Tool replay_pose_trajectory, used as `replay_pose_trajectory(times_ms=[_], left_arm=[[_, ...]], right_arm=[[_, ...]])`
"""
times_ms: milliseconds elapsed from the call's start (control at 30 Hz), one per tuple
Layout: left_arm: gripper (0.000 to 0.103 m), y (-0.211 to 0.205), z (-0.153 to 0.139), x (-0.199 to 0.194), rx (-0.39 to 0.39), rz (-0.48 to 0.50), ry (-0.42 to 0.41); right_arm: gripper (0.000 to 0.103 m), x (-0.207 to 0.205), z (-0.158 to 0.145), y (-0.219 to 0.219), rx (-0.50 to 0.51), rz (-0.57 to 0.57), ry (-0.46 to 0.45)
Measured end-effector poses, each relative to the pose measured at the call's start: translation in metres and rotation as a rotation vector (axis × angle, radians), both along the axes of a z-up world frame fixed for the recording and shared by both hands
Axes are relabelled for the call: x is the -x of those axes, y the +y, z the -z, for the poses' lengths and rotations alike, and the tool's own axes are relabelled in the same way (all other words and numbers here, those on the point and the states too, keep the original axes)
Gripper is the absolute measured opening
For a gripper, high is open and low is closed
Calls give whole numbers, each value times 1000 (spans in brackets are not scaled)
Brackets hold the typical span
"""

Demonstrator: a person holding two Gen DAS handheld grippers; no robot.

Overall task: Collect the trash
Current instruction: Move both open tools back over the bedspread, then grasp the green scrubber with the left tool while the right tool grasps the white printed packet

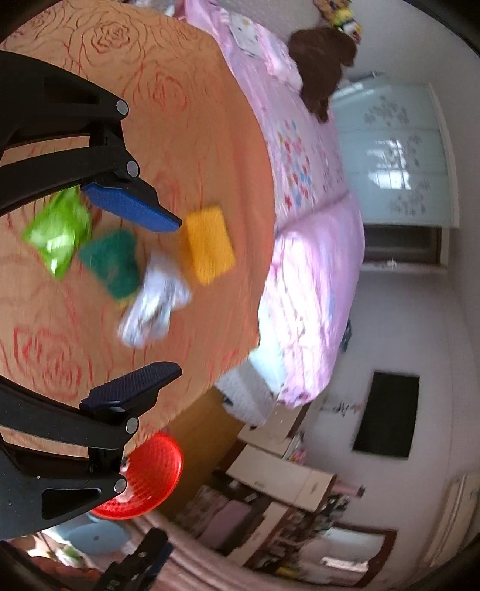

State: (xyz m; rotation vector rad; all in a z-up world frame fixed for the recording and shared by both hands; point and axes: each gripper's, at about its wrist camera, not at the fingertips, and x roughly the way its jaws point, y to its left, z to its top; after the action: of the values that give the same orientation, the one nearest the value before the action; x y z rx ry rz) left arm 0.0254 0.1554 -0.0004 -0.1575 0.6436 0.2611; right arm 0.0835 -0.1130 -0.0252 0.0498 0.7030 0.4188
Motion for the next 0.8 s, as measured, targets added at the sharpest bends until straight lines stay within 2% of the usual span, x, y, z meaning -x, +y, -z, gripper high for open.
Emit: replay_pose_trajectory(times_ms=[200,633,700,767,800], left_arm=[[70,30,12,7,22,-38,31],[69,24,48,-10,7,20,120],[65,25,52,-12,6,26,130],[53,26,59,-15,9,36,152],[51,27,62,-15,16,39,164]], right_arm=[[65,1,3,6,7,-9,8],[65,2,16,18,35,-30,28],[65,2,18,22,48,-35,25],[65,3,19,26,68,-38,10],[65,3,20,29,77,-43,6]])
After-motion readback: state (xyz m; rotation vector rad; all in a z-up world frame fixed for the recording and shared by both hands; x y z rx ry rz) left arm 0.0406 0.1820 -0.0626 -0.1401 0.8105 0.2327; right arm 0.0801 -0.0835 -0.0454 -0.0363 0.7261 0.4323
